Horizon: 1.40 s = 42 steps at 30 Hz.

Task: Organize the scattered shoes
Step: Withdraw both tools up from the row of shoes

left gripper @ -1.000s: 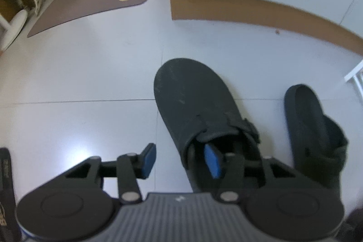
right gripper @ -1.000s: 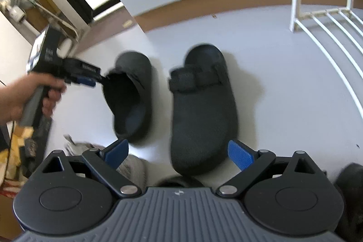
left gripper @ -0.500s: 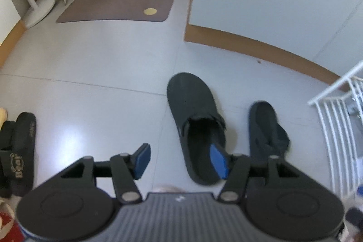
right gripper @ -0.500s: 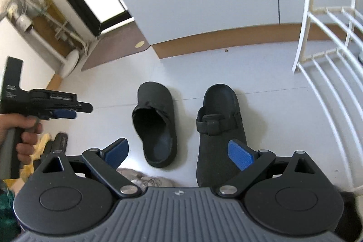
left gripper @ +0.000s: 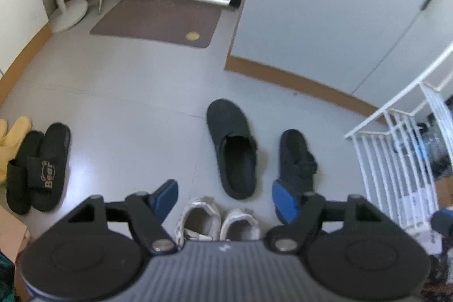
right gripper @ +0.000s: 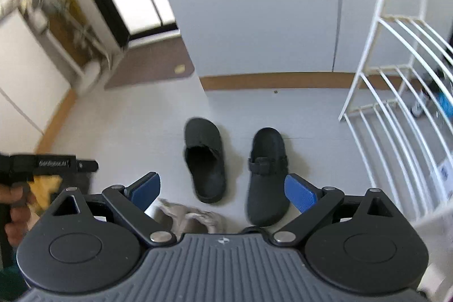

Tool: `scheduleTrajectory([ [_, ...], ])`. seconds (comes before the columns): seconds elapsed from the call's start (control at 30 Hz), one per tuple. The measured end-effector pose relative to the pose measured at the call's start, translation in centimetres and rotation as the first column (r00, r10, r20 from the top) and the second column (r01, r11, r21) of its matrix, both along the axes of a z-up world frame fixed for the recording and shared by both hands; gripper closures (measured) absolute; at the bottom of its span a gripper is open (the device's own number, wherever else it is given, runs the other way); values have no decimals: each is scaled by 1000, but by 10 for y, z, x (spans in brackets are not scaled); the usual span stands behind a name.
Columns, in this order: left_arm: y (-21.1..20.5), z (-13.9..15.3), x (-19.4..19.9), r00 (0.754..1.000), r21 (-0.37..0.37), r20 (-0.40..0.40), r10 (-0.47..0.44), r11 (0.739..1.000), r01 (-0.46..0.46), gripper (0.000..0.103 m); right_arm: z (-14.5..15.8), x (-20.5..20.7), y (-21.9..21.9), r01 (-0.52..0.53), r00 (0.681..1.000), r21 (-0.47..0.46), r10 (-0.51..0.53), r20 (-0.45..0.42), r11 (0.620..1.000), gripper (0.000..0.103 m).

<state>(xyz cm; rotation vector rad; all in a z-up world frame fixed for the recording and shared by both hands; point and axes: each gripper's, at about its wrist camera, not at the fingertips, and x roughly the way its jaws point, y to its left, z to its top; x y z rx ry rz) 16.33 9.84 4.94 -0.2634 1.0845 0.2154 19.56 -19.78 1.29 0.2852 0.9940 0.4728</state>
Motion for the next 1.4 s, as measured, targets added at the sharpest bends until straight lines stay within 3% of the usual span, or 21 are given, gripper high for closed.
scheduleTrajectory([
  [0.1,3,9,-22,998,-6,43,-38,999,39,27,-4,-23,0,60,998,-1,-60,-9,998,5],
  [0.3,22,-23,-49,997,-57,73,-28,998,32,27,14,-54,23,32,998,-66,-29,53,997,5],
  [0.4,25,-30,-52,998,-117,53,-16,993,23,27,25,-53,35,30,997,-150,-19,71,988,5],
  [0.47,24,-25,-52,995,-112,84,-45,992,55,27,35,-53,36,42,997,-181,-29,72,983,5],
  [0.53,24,-21,-52,993,-88,93,-67,993,75,27,44,-53,36,61,996,-191,-48,71,980,5],
  [0.73,37,-22,-56,994,-141,73,-80,986,90,27,57,-58,41,110,993,-228,-98,61,967,5],
  [0.9,53,-29,-61,998,-138,45,-49,989,55,27,64,-53,55,140,989,-250,-125,73,958,5],
  [1.07,66,-29,-53,998,-177,48,27,984,-18,27,48,-44,74,140,990,-197,-129,63,970,5],
  [1.17,67,-32,-46,996,-200,44,74,978,-63,27,21,-33,86,147,989,-139,-147,11,979,5],
  [1.3,64,-35,-37,997,-182,43,68,981,-59,27,-18,-19,102,162,984,-79,-167,-67,984,5],
  [1.4,61,-36,-27,997,-163,47,64,985,-55,27,-45,-4,111,167,979,-85,-175,-105,982,5],
])
